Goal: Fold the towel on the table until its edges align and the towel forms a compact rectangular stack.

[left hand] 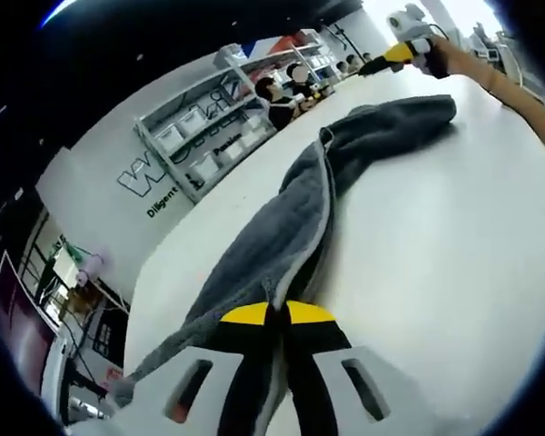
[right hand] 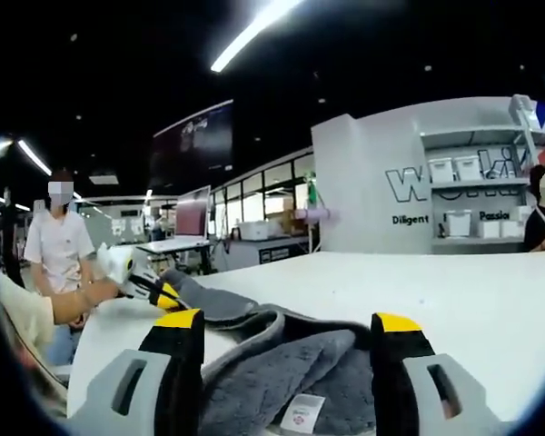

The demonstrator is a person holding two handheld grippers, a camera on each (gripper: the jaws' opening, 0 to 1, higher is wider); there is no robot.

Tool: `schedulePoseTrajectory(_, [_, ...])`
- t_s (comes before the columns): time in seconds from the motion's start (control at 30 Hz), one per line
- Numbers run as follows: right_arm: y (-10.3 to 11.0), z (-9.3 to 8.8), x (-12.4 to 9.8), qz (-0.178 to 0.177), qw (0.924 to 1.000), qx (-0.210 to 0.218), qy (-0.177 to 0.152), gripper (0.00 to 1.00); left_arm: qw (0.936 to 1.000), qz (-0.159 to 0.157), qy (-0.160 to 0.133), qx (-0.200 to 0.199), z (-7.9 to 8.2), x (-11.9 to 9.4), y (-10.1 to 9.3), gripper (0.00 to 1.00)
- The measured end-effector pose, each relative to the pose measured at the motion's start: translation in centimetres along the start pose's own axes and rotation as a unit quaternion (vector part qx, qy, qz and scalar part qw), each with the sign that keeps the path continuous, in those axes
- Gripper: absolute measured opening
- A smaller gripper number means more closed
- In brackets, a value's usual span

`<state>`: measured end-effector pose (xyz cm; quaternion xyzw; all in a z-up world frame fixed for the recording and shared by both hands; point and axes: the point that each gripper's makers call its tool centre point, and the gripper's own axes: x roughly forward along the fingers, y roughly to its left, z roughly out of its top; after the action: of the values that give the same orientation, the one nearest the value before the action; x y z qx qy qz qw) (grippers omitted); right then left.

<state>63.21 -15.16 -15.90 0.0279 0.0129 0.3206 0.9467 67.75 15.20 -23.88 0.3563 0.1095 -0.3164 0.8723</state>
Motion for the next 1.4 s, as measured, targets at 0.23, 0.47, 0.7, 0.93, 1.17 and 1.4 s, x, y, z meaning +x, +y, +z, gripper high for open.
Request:
schedulePoseTrajectory(0.23, [0.1, -0.1, 0.0, 0.000, 1.0000, 0.001, 0.000, 0.75, 0.9995, 0.005, -0.019, -0.026, 1.5, -0.6, 1.6, 0.03])
schedulePoseTrajectory(0.47, [-0.2, -0.1, 0.1, 0.001, 1.0000, 0.001, 0.001, 0.75, 0.9974, 0.024, -0.037, -0.058, 4.0, -0.7, 5.4, 0.03])
schedulePoseTrajectory(0.7, [-0.7, 0.3, 0.1, 0.002, 1.0000, 0.002, -0.002, 0.75, 0.9940, 0.060, -0.037, -0.084, 5.9, 0.3, 10.2, 0.02])
schedulePoseTrajectory(0.93, [-1.2, 0.6, 0.2, 0.005, 1.0000, 0.002, -0.003, 0.75, 0.9923, 0.077, -0.022, -0.094, 6.7, 1.5, 12.9, 0.02])
schedulePoseTrajectory(1.17, [-1.4, 0.7, 0.3, 0.008, 1.0000, 0.003, -0.002, 0.75, 0.9896, 0.103, -0.001, -0.100, 6.8, 2.6, 15.9, 0.02])
schedulePoseTrajectory(1.4, [-1.3, 0.3, 0.7, 0.011, 0.9999, 0.002, 0.008, 0.75, 0.9845, 0.121, 0.005, -0.127, 7.4, 4.9, 18.6, 0.02])
